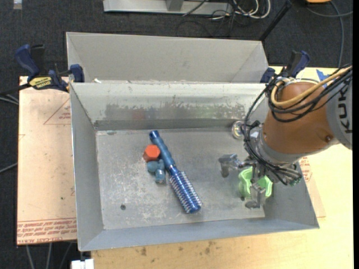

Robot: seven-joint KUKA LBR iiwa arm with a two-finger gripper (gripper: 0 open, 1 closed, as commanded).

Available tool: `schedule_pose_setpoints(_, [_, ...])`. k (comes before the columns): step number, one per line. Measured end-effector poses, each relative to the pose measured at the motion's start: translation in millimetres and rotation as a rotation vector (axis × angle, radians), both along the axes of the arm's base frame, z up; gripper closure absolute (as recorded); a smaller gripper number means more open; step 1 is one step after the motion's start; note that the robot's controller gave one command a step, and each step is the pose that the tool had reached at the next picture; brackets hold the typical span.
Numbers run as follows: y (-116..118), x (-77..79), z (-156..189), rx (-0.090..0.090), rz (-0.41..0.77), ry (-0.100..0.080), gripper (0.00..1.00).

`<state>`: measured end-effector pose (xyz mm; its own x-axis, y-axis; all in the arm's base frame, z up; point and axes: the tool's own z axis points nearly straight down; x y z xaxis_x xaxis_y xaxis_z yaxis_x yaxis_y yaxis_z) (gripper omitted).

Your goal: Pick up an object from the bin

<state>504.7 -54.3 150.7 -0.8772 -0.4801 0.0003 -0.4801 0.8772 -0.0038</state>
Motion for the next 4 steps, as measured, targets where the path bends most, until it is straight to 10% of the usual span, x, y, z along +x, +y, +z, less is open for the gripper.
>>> schedule_pose_setpoints(1, [-86,38.0,2,0.000,0.066,-0.005,0.00])
schedule_pose_setpoints(2, [-82,-15.3,-74,0.020,0.370,0.002,0.00])
schedule_pose_setpoints(3, [-33,-6.2,-81,0.006,0.542,0.000,0.00])
schedule_pose_setpoints(4, [-36,-1.1,-75,-0.003,0.541,-0.016,1.00])
